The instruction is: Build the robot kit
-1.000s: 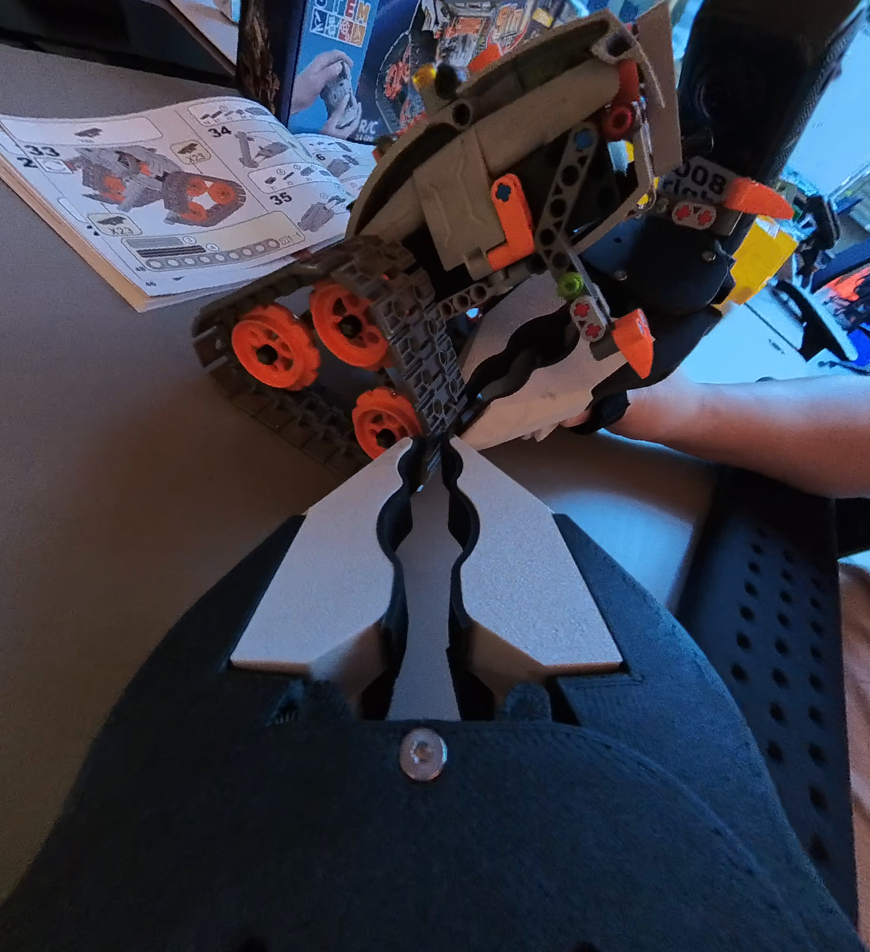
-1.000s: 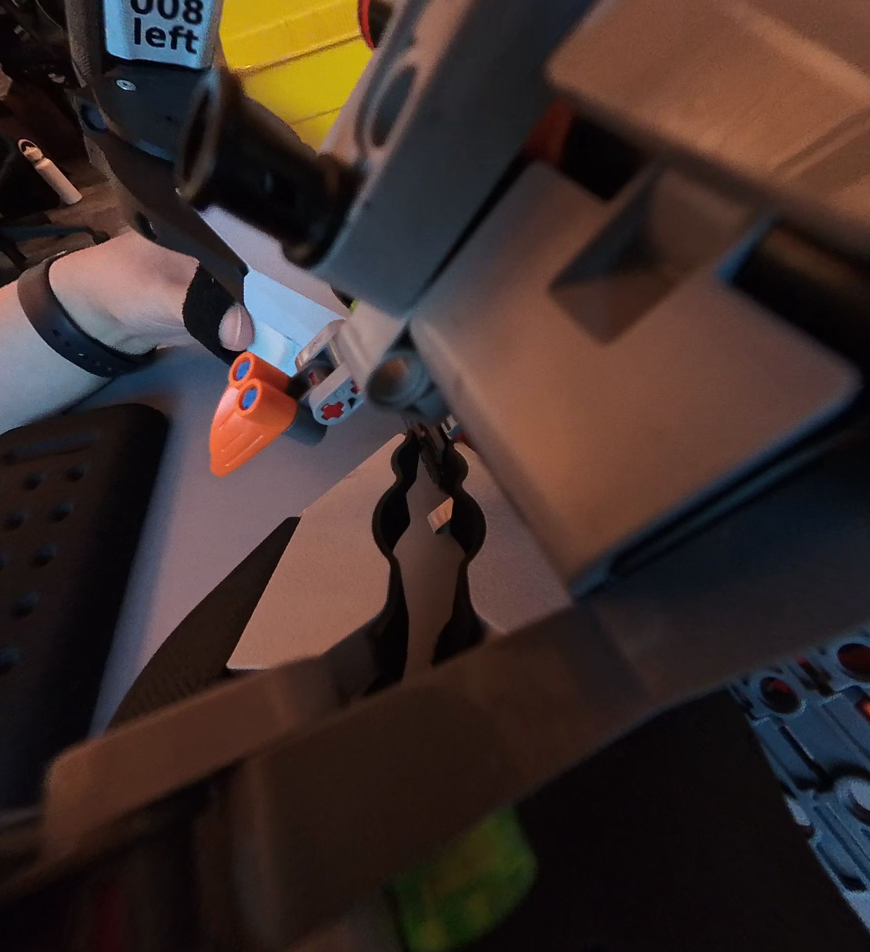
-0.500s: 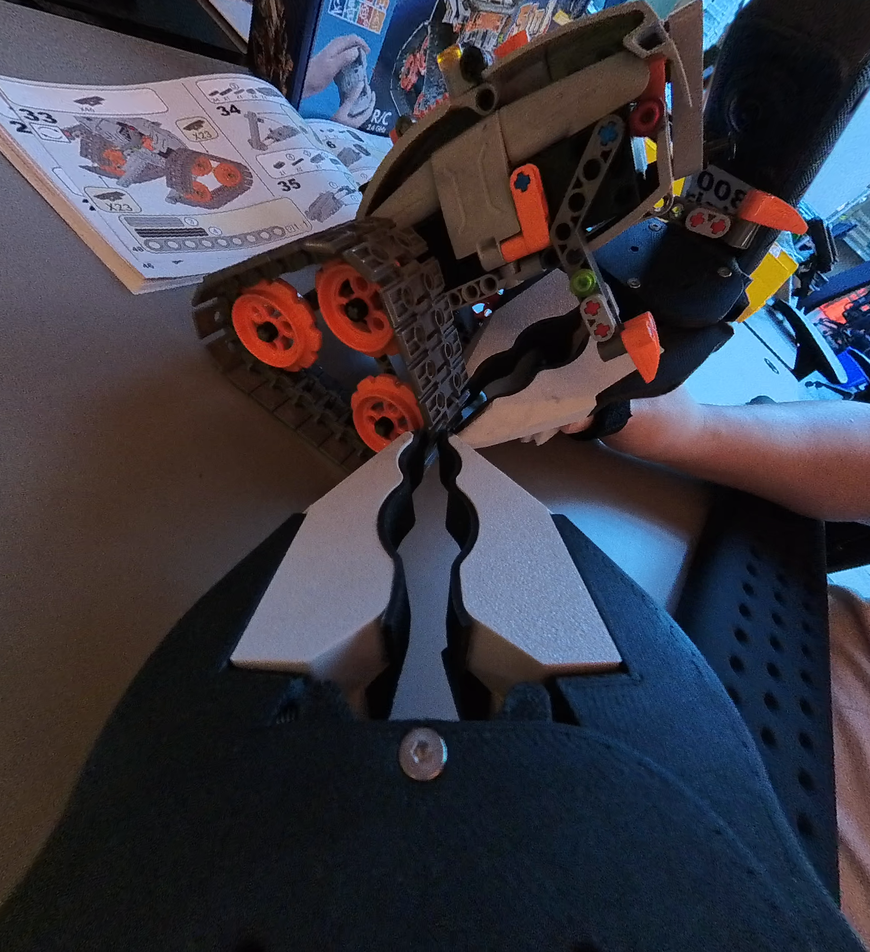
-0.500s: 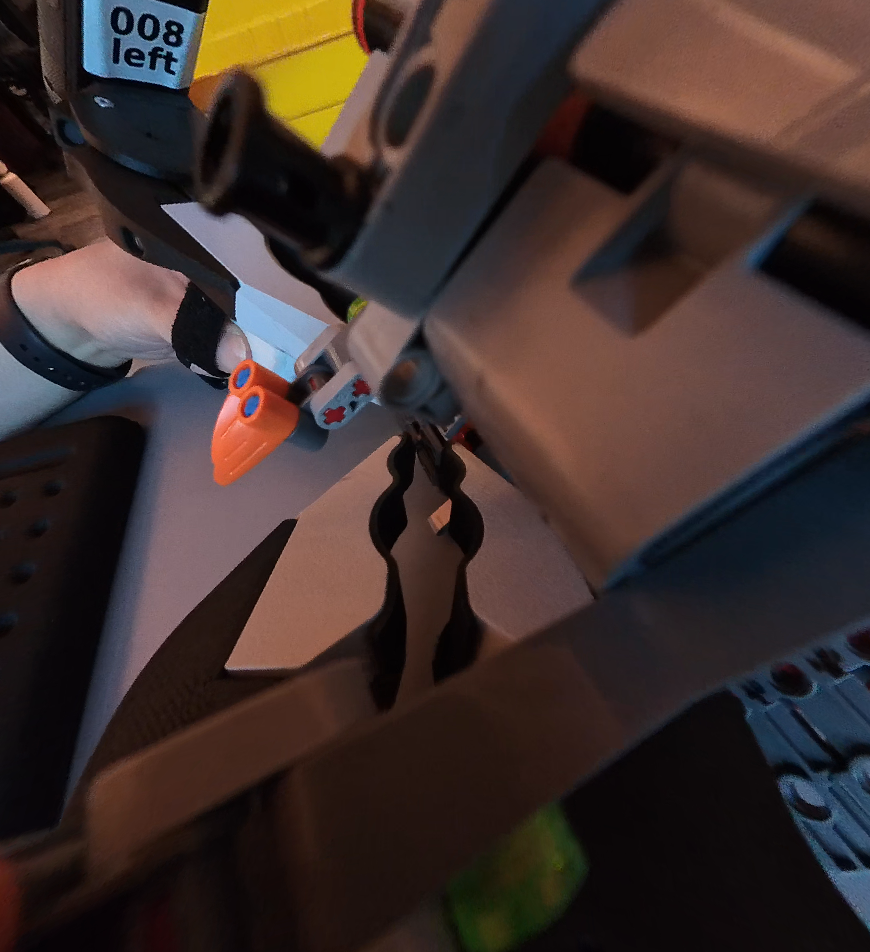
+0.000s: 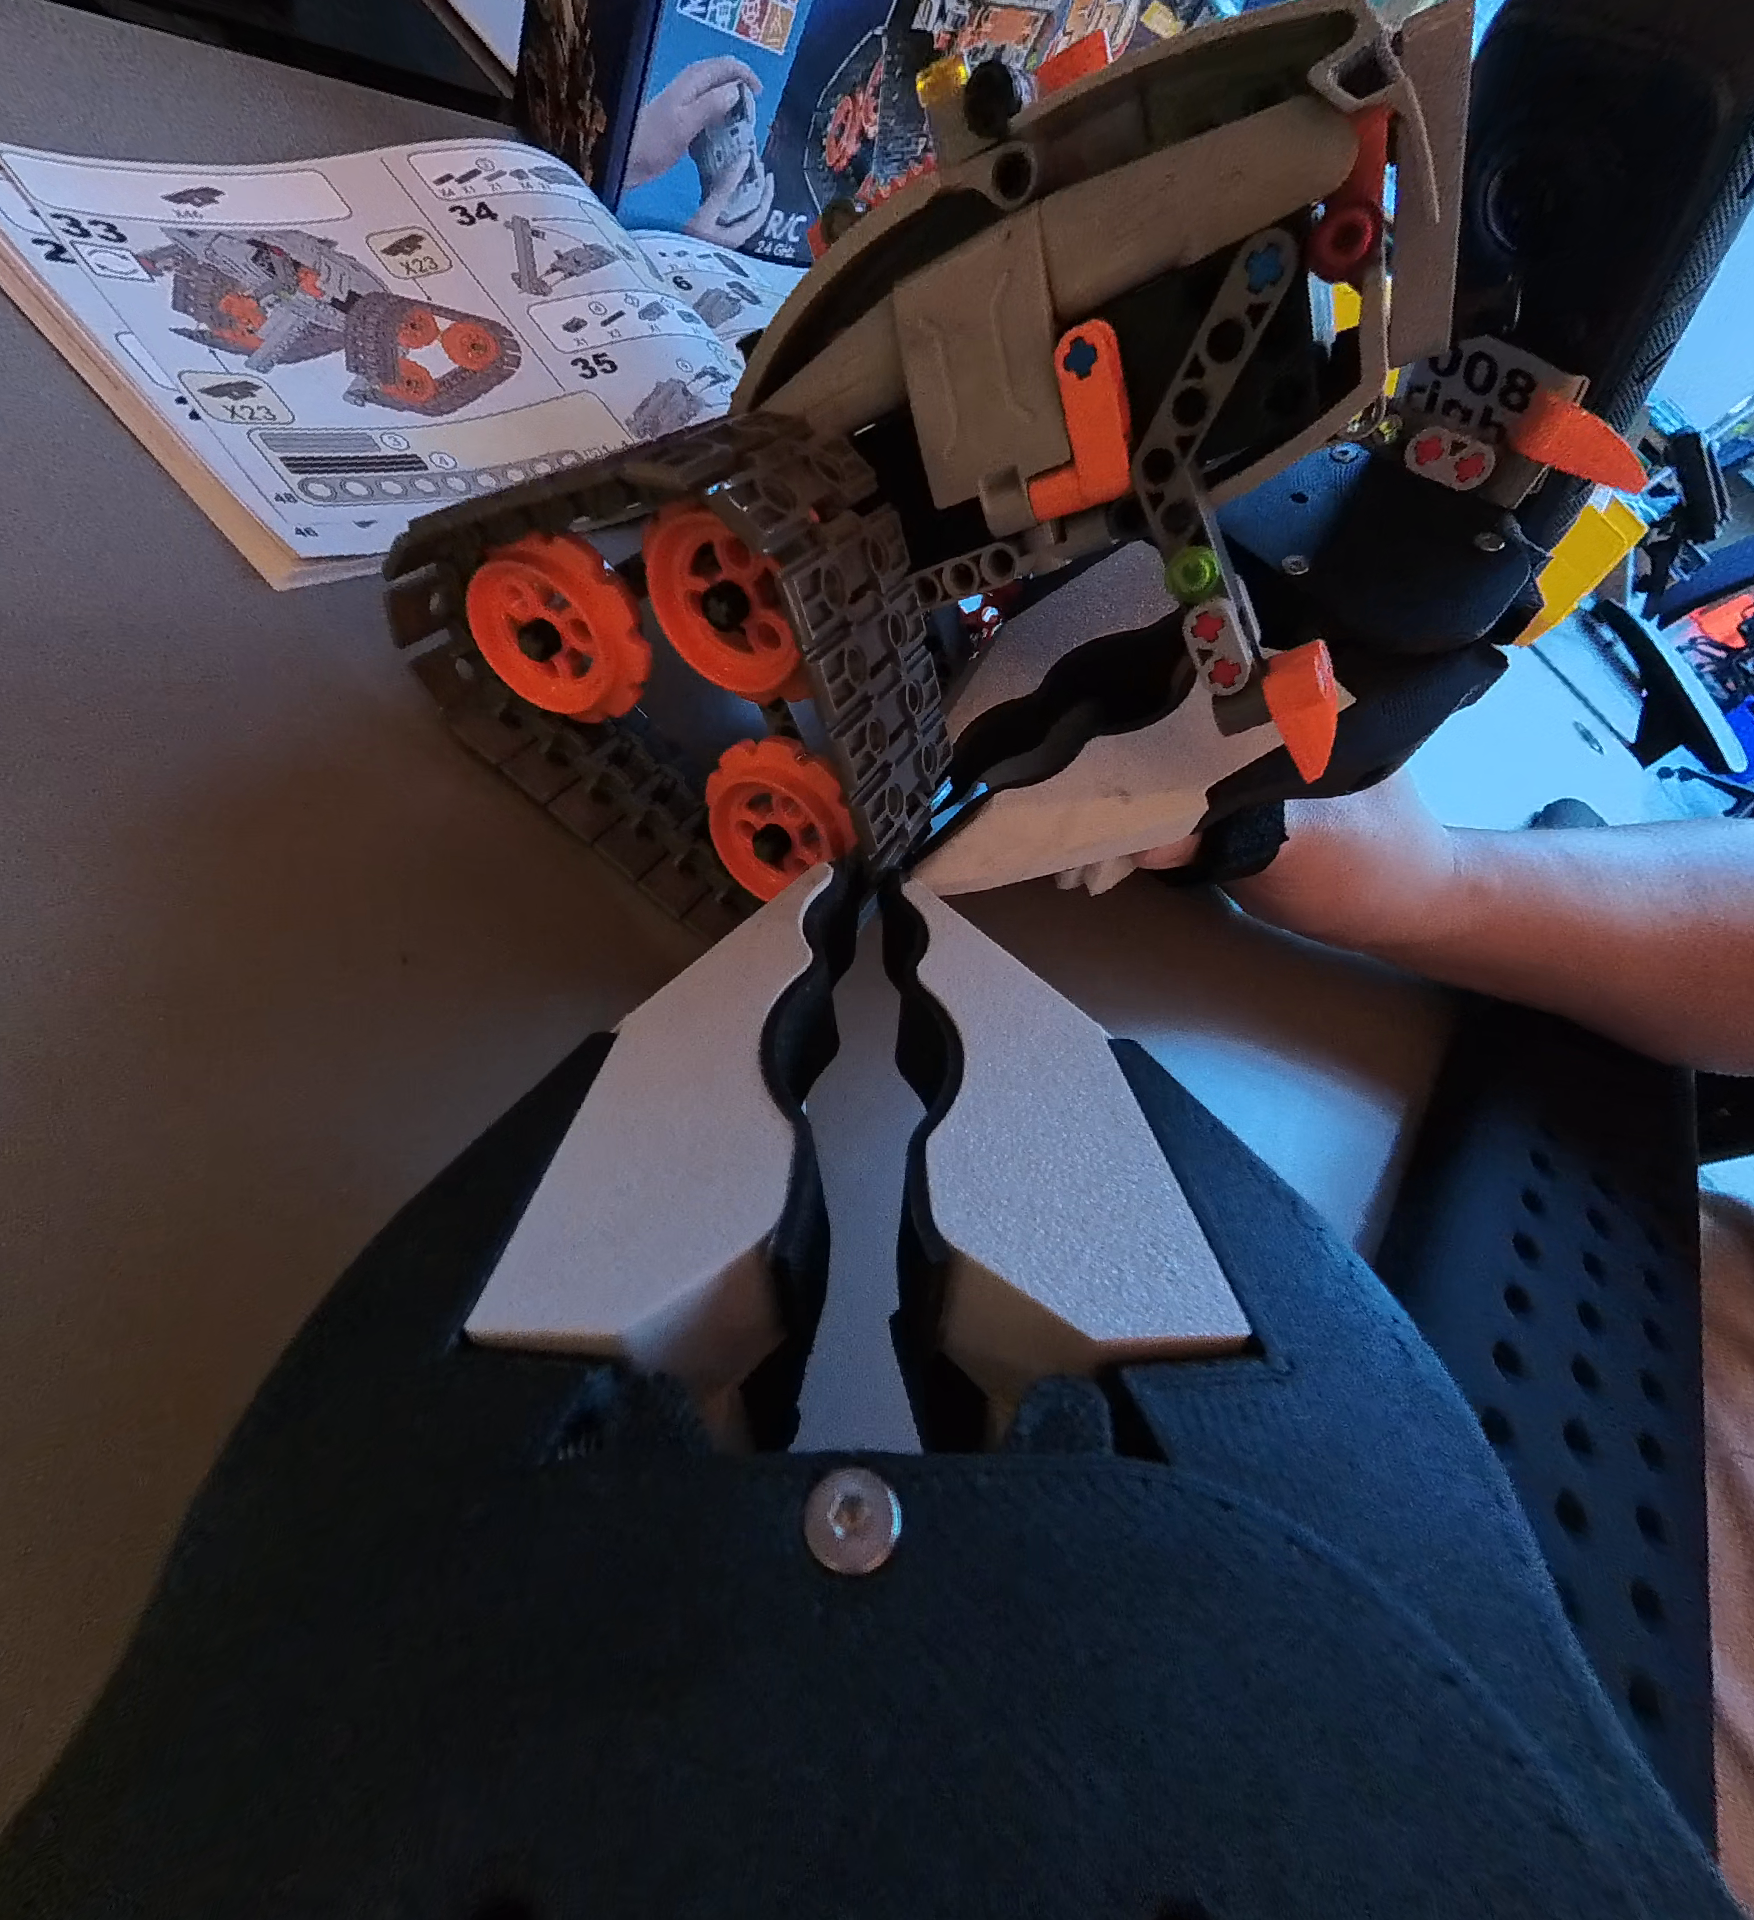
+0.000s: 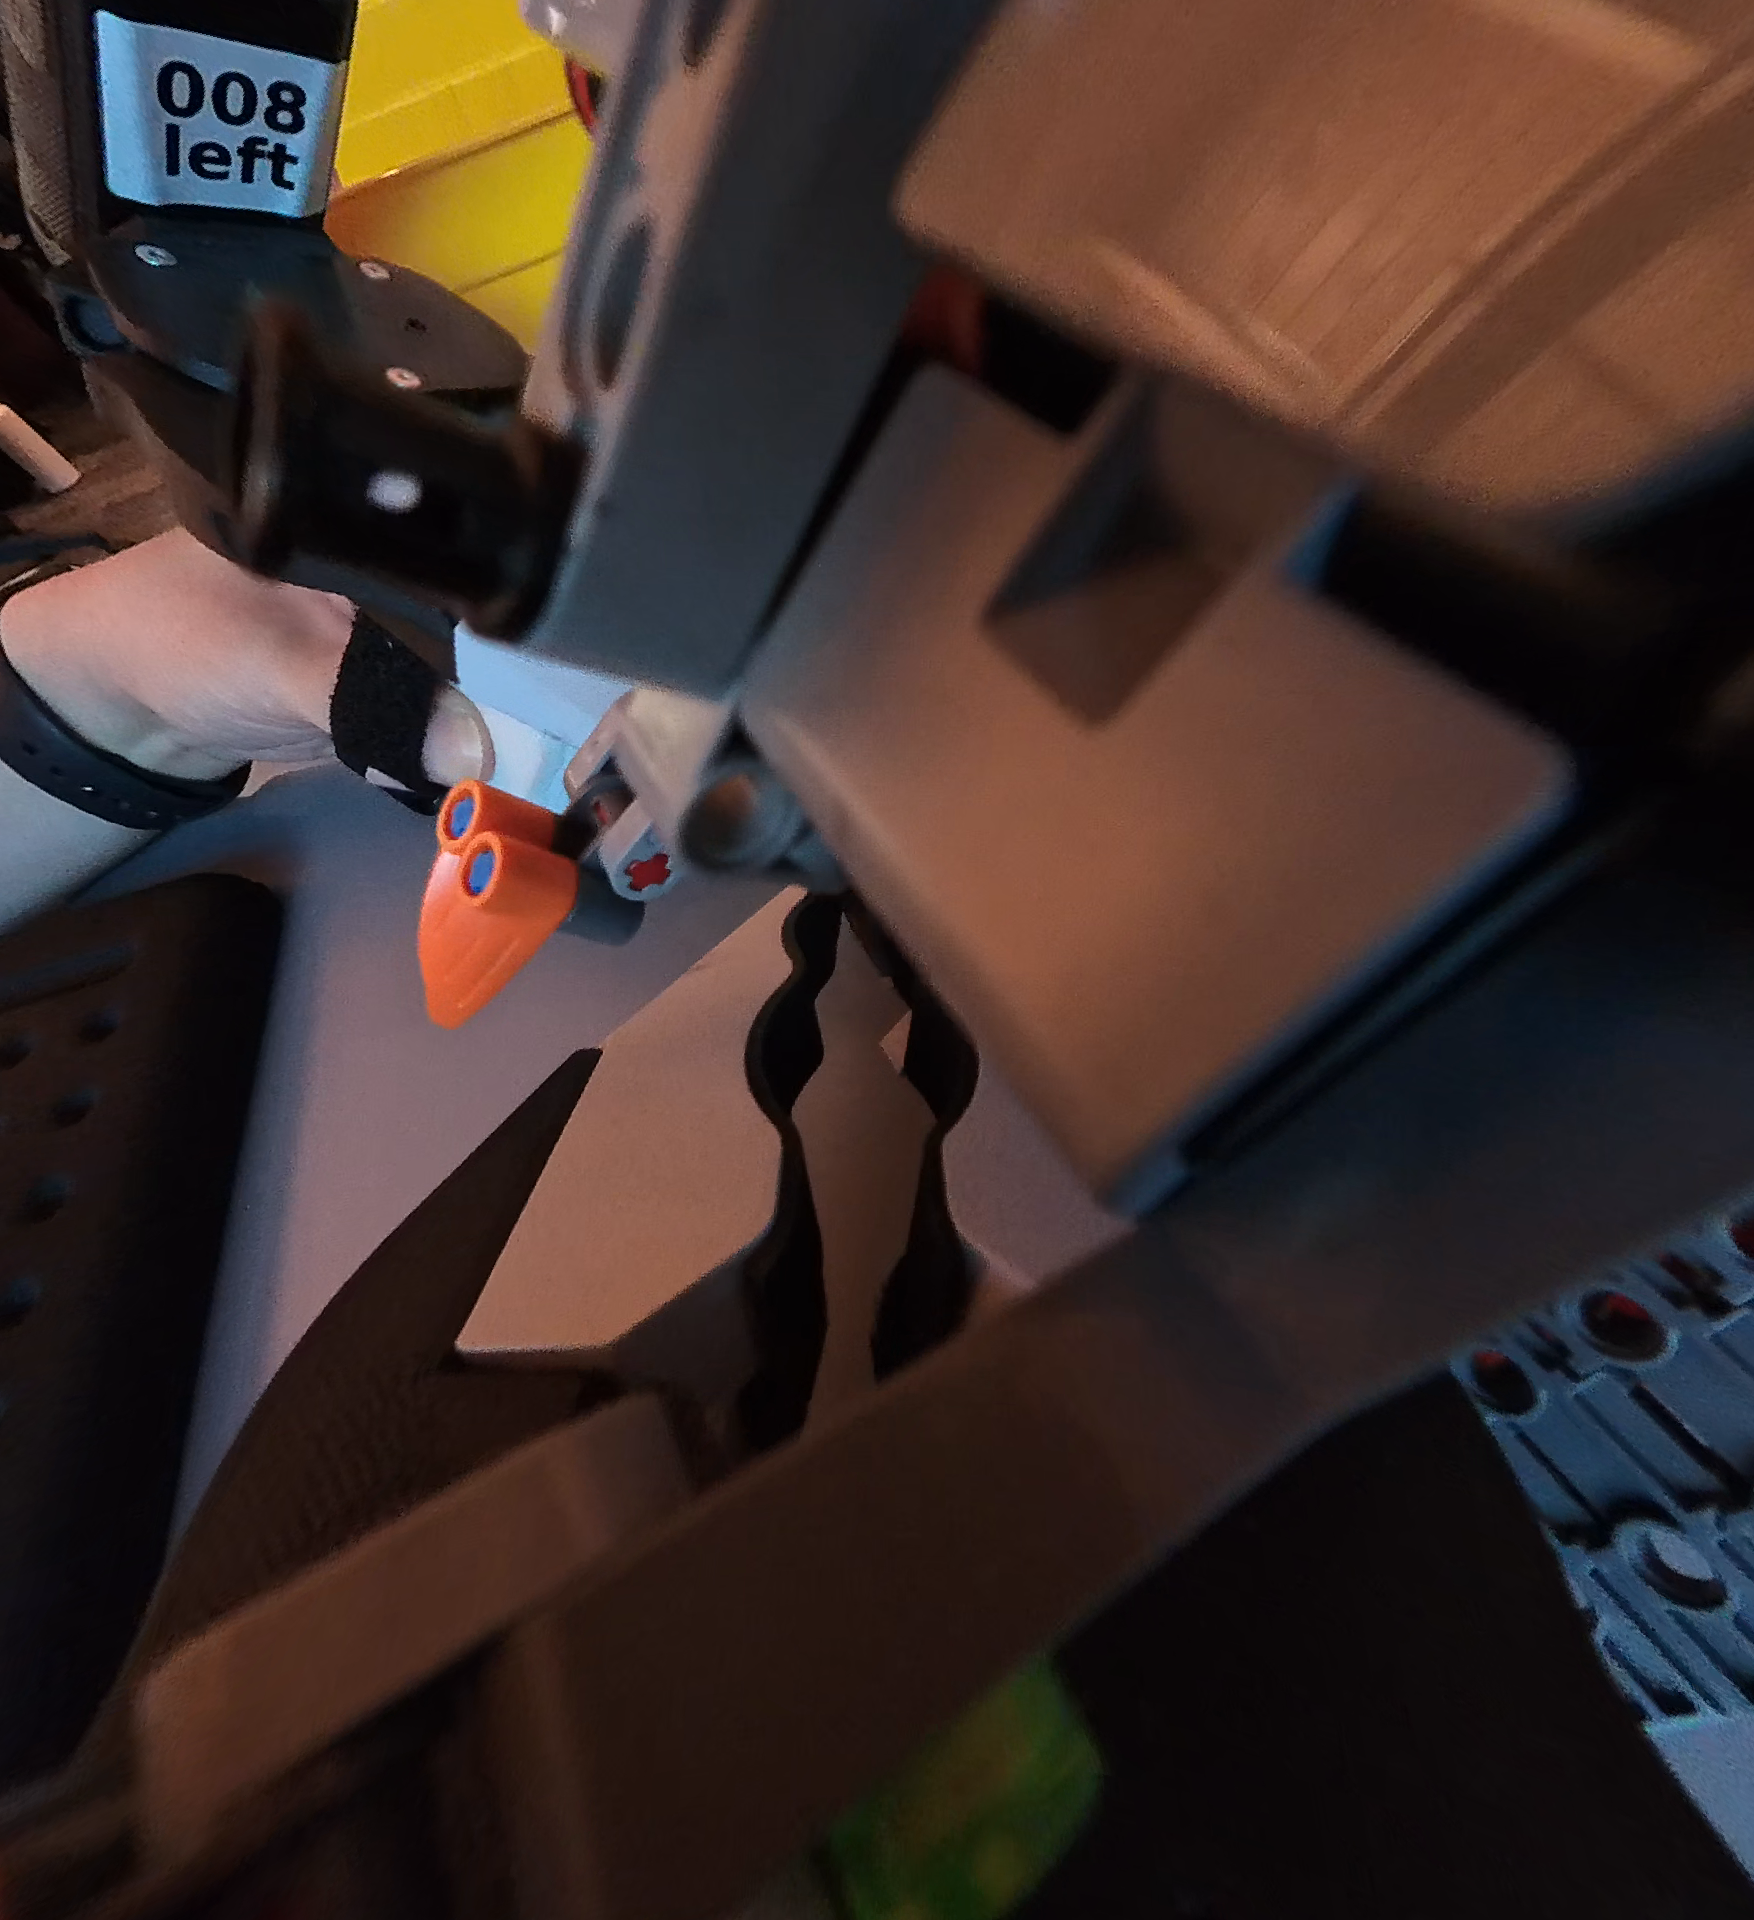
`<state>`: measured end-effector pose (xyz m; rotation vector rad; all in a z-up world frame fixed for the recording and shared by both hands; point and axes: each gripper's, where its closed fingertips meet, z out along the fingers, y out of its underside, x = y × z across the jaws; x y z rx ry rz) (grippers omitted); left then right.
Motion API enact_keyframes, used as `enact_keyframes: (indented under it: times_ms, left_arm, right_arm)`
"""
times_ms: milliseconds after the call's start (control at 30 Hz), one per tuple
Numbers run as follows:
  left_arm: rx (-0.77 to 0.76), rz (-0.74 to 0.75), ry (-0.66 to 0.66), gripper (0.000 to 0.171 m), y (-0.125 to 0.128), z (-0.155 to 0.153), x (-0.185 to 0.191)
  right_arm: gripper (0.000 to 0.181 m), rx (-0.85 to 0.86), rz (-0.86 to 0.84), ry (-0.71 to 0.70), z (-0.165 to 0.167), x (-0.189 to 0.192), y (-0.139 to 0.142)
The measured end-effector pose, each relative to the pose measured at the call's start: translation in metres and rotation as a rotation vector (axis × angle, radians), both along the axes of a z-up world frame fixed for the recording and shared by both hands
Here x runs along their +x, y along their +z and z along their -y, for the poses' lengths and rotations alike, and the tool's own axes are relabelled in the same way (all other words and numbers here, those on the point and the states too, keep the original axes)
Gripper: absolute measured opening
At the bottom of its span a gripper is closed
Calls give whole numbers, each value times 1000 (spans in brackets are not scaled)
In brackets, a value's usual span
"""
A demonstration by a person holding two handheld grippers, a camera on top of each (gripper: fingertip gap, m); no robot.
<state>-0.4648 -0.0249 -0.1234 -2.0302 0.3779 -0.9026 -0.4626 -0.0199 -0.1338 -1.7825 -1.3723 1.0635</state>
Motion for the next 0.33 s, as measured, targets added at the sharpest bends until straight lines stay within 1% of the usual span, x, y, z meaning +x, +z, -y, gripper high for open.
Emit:
enact_keyframes:
  times_ms: [333]
  left_arm:
    - [12,-18,11,4,0,-1,0]
  right_arm:
    - [11,4,1,6,0,0,0]
